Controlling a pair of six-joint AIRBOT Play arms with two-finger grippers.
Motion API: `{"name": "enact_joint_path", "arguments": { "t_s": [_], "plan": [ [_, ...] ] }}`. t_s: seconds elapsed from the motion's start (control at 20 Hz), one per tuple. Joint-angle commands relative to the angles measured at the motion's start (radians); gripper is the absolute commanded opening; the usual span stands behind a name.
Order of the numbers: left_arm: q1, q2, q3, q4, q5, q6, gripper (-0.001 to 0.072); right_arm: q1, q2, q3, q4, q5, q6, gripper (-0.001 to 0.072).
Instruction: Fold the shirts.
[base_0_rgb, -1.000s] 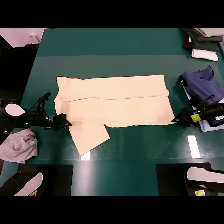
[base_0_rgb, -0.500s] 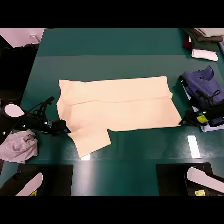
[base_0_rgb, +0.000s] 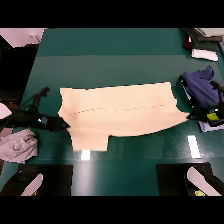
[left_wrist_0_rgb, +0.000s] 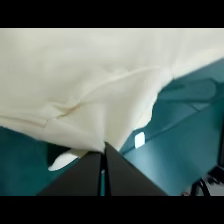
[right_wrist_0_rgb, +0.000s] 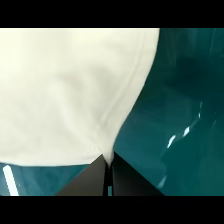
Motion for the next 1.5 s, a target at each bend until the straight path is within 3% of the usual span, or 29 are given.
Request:
{"name": "enact_joint_path", "arguments": {
  "t_s": [0.0,0.2,0.55,1.0,1.05,1.1,1.15,1.25,1.4,1.45],
  "plan": [
    [-0.002,0.007,0.106,0.150,0.186,-0.074,0.0024,0.002,-0.049,0.085,0.096,-0.043,0.007,0.0009],
    [-0.002,-0.014,0.119,0.206,0.354,-0.114,0.0024,0.025,-0.193,0.230,0.093,-0.043,0.023,0.0009],
    [-0.002,-0.246,0.180,0.202,0.484,-0.113,0.0024,0.164,-0.404,0.401,0.089,-0.119,0.056,0.0009],
    [-0.002,-0.502,0.394,0.201,0.533,-0.122,0.0027,0.246,-0.582,0.547,0.097,-0.197,0.080,0.0026],
    [-0.002,-0.504,0.396,0.201,0.552,-0.142,0.0216,0.253,-0.601,0.560,0.112,-0.218,0.082,0.0173],
    [-0.002,-0.504,0.396,0.200,0.570,-0.154,0.0583,0.251,-0.619,0.575,0.146,-0.231,0.082,0.0405],
    [-0.001,-0.504,0.396,0.201,0.584,-0.175,0.0712,0.251,-0.638,0.594,0.191,-0.238,0.082,0.0525],
    [-0.002,-0.504,0.410,0.202,0.579,-0.177,0.0711,0.232,-0.663,0.639,0.233,-0.215,0.081,0.0529],
    [-0.002,-0.503,0.474,0.198,0.441,-0.174,0.0708,0.176,-0.668,0.663,0.222,-0.100,0.048,0.0530],
    [-0.002,-0.503,0.489,0.191,0.392,-0.171,0.0563,0.152,-0.672,0.661,0.222,-0.055,0.034,0.0529]
  ]
}}
